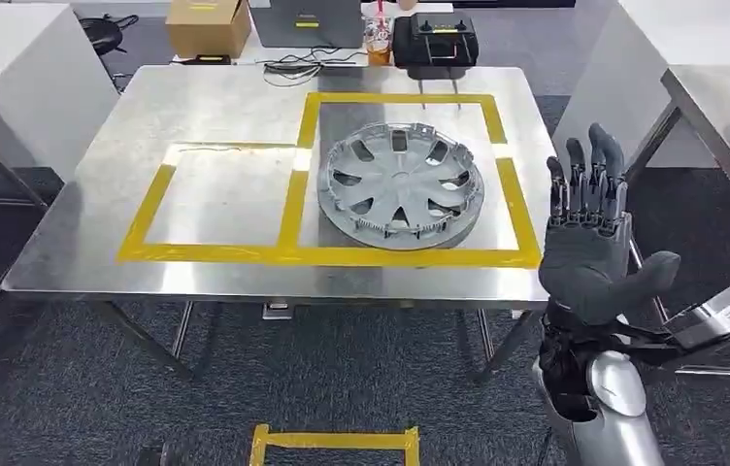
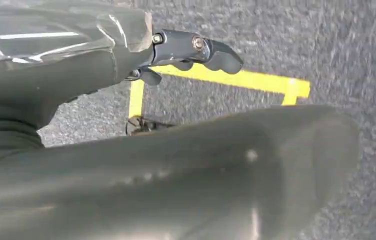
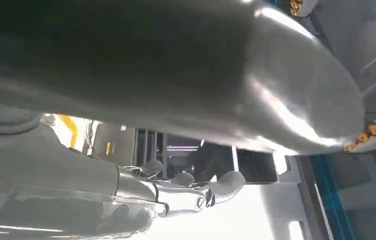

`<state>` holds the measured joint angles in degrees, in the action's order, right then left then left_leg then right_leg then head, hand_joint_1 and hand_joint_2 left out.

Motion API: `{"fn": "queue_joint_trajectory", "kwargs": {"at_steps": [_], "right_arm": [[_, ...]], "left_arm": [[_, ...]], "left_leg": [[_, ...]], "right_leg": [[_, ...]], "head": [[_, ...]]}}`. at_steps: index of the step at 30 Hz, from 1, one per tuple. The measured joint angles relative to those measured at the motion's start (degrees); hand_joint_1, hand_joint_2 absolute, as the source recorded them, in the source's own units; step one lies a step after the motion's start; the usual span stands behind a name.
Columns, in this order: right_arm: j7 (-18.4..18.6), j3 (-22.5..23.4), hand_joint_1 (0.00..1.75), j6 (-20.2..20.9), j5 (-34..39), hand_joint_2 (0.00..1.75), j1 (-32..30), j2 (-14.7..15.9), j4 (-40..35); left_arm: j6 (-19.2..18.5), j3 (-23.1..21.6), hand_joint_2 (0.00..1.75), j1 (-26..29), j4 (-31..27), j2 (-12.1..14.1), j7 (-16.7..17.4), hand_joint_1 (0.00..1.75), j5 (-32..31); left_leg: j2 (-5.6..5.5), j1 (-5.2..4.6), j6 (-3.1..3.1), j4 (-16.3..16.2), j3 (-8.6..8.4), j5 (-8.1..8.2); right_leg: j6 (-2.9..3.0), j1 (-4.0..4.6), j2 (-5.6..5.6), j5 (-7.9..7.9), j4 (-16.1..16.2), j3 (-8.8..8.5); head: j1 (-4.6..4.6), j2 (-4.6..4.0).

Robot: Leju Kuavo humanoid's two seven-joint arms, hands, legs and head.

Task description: Take the parts from the cabinet and place them on the table.

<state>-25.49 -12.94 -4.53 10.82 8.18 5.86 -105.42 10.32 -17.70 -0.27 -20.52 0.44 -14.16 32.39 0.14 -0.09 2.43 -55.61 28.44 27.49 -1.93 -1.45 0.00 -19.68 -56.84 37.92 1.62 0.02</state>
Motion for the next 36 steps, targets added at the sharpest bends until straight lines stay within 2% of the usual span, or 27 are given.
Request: {"fn": "queue_joint_trajectory", "kwargs": {"at_steps": [1,2,4,5,6,8,9,10,11,12,14,15,17,19,20,21,23,24,25,26,30,31,32,33,34,35,36], "right_arm": [[-0.2,0.1,0.00,-0.5,-0.8,0.00,-0.2,0.0,-0.1],[-0.4,0.2,0.00,-0.9,-1.5,0.00,-0.9,0.0,-0.4],[-0.8,0.4,0.00,-1.8,-2.7,0.00,-2.8,-0.1,-1.3],[-0.8,0.4,0.00,-2.0,-3.1,0.00,-3.8,-0.1,-1.6],[-0.8,0.5,0.00,-2.2,-3.3,0.00,-4.7,-0.1,-2.0],[-0.7,0.9,0.00,-2.6,-4.0,0.00,-6.3,-0.5,-3.0],[-0.6,1.1,0.00,-2.6,-4.4,0.00,-6.7,-0.8,-3.4],[-0.3,1.3,0.00,-2.6,-4.9,0.00,-6.9,-1.0,-4.0],[-0.2,1.4,0.00,-2.6,-5.2,0.00,-7.4,-1.2,-4.4],[-0.1,1.6,0.00,-2.6,-5.5,0.00,-7.8,-1.4,-4.6],[0.3,1.7,0.00,-2.6,-6.1,0.00,-8.2,-1.5,-4.7],[0.4,1.8,0.00,-2.7,-6.2,0.00,-8.4,-1.6,-4.7],[0.4,1.9,0.00,-2.8,-6.4,0.00,-8.7,-1.9,-4.8],[0.5,2.0,0.00,-2.8,-6.8,0.00,-9.1,-2.1,-5.0],[0.5,2.1,0.00,-2.9,-6.8,0.00,-9.3,-2.1,-5.0],[0.6,2.1,0.00,-2.9,-6.8,0.00,-9.5,-2.2,-5.0],[0.9,2.3,0.00,-3.1,-6.9,0.00,-9.6,-2.3,-5.0],[1.0,2.3,0.00,-3.1,-7.1,0.00,-9.6,-2.3,-5.1],[1.1,2.3,0.00,-3.3,-7.2,0.00,-9.6,-2.4,-5.2],[1.2,2.4,0.00,-3.5,-7.2,0.00,-9.7,-2.5,-5.4],[1.7,2.9,0.00,-3.7,-7.4,0.00,-10.0,-2.8,-5.5],[1.8,3.0,0.00,-3.7,-7.4,0.00,-10.2,-2.8,-5.6],[2.0,3.1,0.00,-3.7,-7.5,0.00,-10.1,-2.9,-5.6],[2.2,3.1,0.00,-3.7,-7.5,0.00,-10.1,-2.9,-5.6],[2.4,3.1,0.00,-3.8,-7.6,0.00,-10.2,-2.9,-5.6],[2.4,3.1,0.00,-3.8,-7.6,0.00,-10.4,-2.9,-5.6],[2.5,3.1,0.00,-3.8,-7.6,0.00,-10.5,-2.9,-5.6]], "left_arm": [[0.1,0.0,0.00,0.0,-0.1,0.0,0.0,0.00,-0.2],[0.2,-0.1,0.00,-0.1,-0.1,0.0,0.0,0.00,-0.5],[0.6,-0.7,0.00,0.0,-0.1,0.0,0.1,0.00,-0.9],[0.7,-0.9,0.00,0.0,-0.2,0.0,0.2,0.00,-1.3],[0.8,-0.9,0.00,0.0,-0.2,0.0,0.4,0.00,-1.4],[1.2,-1.2,0.00,0.0,-0.4,0.0,0.7,0.00,-2.0],[1.2,-1.4,0.00,0.0,-0.5,0.0,0.8,0.00,-2.3],[1.4,-1.5,0.00,0.0,-0.7,0.0,0.9,0.00,-2.4],[1.5,-1.5,0.00,0.0,-0.8,0.0,0.9,0.00,-2.5],[1.6,-1.6,0.00,0.0,-0.9,0.1,1.0,0.00,-2.6],[1.7,-1.7,0.00,0.1,-0.9,0.1,1.1,0.00,-3.1],[1.7,-1.8,0.00,0.3,-0.9,0.3,1.1,0.00,-3.1],[1.7,-1.9,0.00,0.6,-1.1,0.2,1.2,0.00,-3.4],[1.8,-1.9,0.00,0.6,-1.5,0.4,1.4,0.00,-3.5],[1.9,-1.9,0.00,0.6,-1.7,0.4,1.4,0.00,-3.5],[1.9,-2.0,0.00,0.6,-1.9,0.4,1.7,0.00,-3.6],[1.9,-2.0,0.00,0.7,-2.5,0.5,2.0,0.00,-3.8],[1.9,-1.9,0.00,0.7,-2.9,0.6,2.3,0.00,-4.0],[1.9,-1.9,0.00,0.6,-3.3,0.7,2.4,0.00,-4.3],[1.7,-2.0,0.00,0.6,-3.7,0.9,2.5,0.00,-4.4],[1.7,-2.0,0.00,1.0,-3.9,1.2,2.8,0.00,-4.5],[1.7,-2.0,0.00,0.9,-4.0,1.0,2.8,0.00,-4.5],[1.7,-1.9,0.00,0.9,-4.2,1.1,2.8,0.00,-4.5],[1.7,-1.9,0.00,0.9,-4.2,1.1,2.8,0.00,-4.5],[1.7,-1.9,0.00,1.0,-4.2,1.1,2.8,0.00,-4.6],[1.7,-1.9,0.00,1.0,-4.2,1.1,2.8,0.00,-4.6],[1.7,-1.9,0.00,1.0,-4.2,1.1,2.8,0.00,-4.7]], "left_leg": [[-0.08,-0.12,0.55,0.5,0.54,-1.00],[-0.02,-0.12,0.75,0.5,1.59,-1.87],[-0.02,-0.31,0.83,0.4,3.37,-3.14],[-0.02,-0.42,0.83,0.2,4.30,-3.76],[-0.01,-0.47,0.80,0.1,5.28,-4.31],[-0.01,-0.47,0.53,-0.6,7.30,-5.28],[-0.01,-0.46,0.28,-1.1,8.14,-5.67],[0.01,-0.56,-0.02,-1.7,8.80,-5.98],[0.10,-0.61,-0.34,-1.9,9.00,-6.31],[0.09,-0.59,-0.69,-1.8,8.82,-6.74],[0.03,-0.34,-1.49,-1.6,8.93,-7.69],[-0.11,-0.09,-1.70,-1.9,9.44,-7.60],[-0.20,0.23,-2.66,-6.1,10.83,-0.87],[-0.19,0.62,-3.38,-15.1,12.74,5.23],[-0.18,0.76,-3.58,-18.3,13.04,5.91],[-0.18,0.89,-3.65,-19.5,12.32,4.97],[-0.19,1.05,-3.49,-14.7,7.62,1.17],[-0.21,1.04,-3.26,-9.6,3.71,0.06],[-0.33,0.96,-2.87,-3.9,-0.34,1.27],[-0.38,0.57,-2.48,0.1,-2.65,3.03],[-0.28,-0.02,-0.70,0.4,-1.00,0.72],[0.15,0.17,-0.21,0.6,-0.60,-0.23],[0.13,0.19,0.43,0.6,0.47,-0.92],[0.13,0.13,0.49,0.6,1.09,-1.73],[0.17,0.08,0.56,0.5,2.17,-2.47],[0.19,0.04,0.56,0.4,3.26,-3.24],[0.22,0.04,0.48,0.3,4.39,-3.99]], "right_leg": [[0.49,0.23,-0.02,-2.86,-1.5,0.98],[1.16,0.22,-0.01,-6.65,-5.4,2.07],[1.38,0.22,-0.01,-11.59,-13.9,3.76],[0.92,0.22,-0.01,-12.03,-16.8,3.86],[0.35,0.21,-0.01,-11.36,-17.4,2.95],[-0.77,0.23,-0.03,-8.51,-11.6,-2.52],[-0.75,0.22,-0.06,-8.16,-6.3,-6.58],[0.05,0.33,-0.06,-10.88,-0.9,-9.73],[0.69,0.81,0.09,-10.96,0.2,-10.97],[0.77,0.81,0.06,-10.66,0.3,-10.23],[1.80,1.11,0.16,-10.04,0.2,-9.88],[2.32,0.35,-0.01,-9.24,0.5,-9.42],[2.98,0.47,-0.08,-8.00,0.5,-8.19],[2.98,0.52,-0.11,-6.65,0.4,-6.83],[2.90,0.54,-0.11,-6.02,0.3,-6.07],[2.78,0.54,-0.10,-5.41,0.3,-5.31],[2.49,0.54,-0.08,-4.31,0.3,-3.91],[2.22,0.57,-0.03,-3.78,0.3,-3.38],[2.04,0.57,-0.07,-3.26,0.2,-3.21],[1.48,0.71,-0.08,-2.87,0.2,-2.88],[0.04,0.48,-0.12,-0.97,0.8,-2.67],[0.46,0.16,-0.07,-2.77,-0.3,-1.85],[1.15,0.23,-0.06,-6.12,-3.0,-0.76],[1.71,0.17,-0.06,-9.60,-7.3,0.47],[1.86,0.18,-0.06,-12.19,-11.7,1.56],[1.60,0.19,-0.05,-13.53,-15.5,2.22],[0.97,0.16,-0.06,-13.22,-17.7,2.03]], "head": [[-0.15,0.00],[-0.31,0.00],[-0.35,0.00],[-0.37,0.00],[-0.37,0.00],[-0.37,0.00],[-0.35,0.02],[-0.33,0.02],[-0.09,0.02],[-0.07,0.00],[-0.15,0.00],[-0.44,0.00],[-0.11,0.00],[-0.15,0.02],[-0.11,0.02],[-0.09,0.02],[-0.11,0.02],[-0.09,0.02],[-0.09,0.02],[-0.15,0.02],[-0.17,0.00],[-0.11,0.00],[-0.37,0.02],[-0.55,0.02],[-0.52,0.00],[-0.55,0.02],[-0.55,0.02]]}}
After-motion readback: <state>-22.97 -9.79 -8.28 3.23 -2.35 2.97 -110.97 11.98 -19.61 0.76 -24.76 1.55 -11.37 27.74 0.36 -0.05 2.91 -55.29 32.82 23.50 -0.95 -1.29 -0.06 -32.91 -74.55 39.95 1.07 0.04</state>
